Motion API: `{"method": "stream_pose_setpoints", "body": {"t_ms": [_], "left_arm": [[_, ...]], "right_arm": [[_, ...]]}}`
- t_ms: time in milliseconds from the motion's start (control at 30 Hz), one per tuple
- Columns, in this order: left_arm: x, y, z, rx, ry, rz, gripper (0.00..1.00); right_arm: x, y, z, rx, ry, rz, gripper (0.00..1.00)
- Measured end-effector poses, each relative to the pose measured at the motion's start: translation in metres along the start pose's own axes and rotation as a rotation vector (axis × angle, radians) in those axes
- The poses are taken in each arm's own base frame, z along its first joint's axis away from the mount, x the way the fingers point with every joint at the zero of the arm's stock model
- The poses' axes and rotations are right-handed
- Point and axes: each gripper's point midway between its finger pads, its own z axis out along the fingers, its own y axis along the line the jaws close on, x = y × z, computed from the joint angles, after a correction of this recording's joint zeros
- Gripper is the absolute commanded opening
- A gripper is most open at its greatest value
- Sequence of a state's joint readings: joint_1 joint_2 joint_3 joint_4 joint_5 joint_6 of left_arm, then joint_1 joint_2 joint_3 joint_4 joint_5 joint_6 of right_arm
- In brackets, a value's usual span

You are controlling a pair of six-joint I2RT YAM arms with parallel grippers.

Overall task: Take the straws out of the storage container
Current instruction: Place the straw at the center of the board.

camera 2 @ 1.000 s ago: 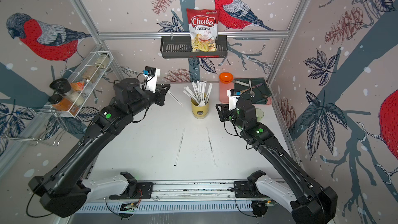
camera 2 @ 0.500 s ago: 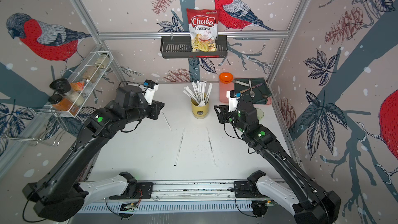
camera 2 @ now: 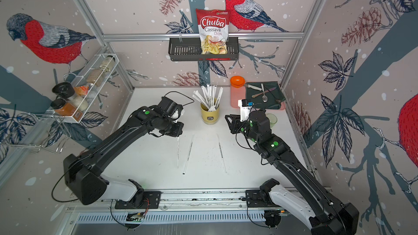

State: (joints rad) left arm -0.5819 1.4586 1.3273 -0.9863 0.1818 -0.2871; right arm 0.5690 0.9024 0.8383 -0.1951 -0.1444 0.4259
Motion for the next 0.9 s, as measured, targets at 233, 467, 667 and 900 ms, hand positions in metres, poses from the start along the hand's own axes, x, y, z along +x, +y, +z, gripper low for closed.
{"method": "stream_pose_setpoints", "body": {"t_ms": [233, 467, 667, 900], "left_arm": [[0.01, 0.009, 0.05, -0.027, 0.16, -0.008, 0.0], [0.012, 0.026, 0.078, -0.03, 0.229, -0.047, 0.0], [0.012, 0.047, 0.096, 0.028, 0.231, -0.13, 0.01], [0.01, 0.046, 0.117, 0.071, 0.259, -0.137, 0.05]], "right_arm": [[0.007, 0.001, 0.003, -0.016, 0.016, 0.001, 0.32], [0.018, -0.004, 0.01, -0.014, 0.044, 0.005, 0.32], [0.02, -0.004, 0.012, -0.018, 0.047, 0.005, 0.32], [0.022, -0.006, 0.013, -0.013, 0.05, 0.003, 0.32]]}}
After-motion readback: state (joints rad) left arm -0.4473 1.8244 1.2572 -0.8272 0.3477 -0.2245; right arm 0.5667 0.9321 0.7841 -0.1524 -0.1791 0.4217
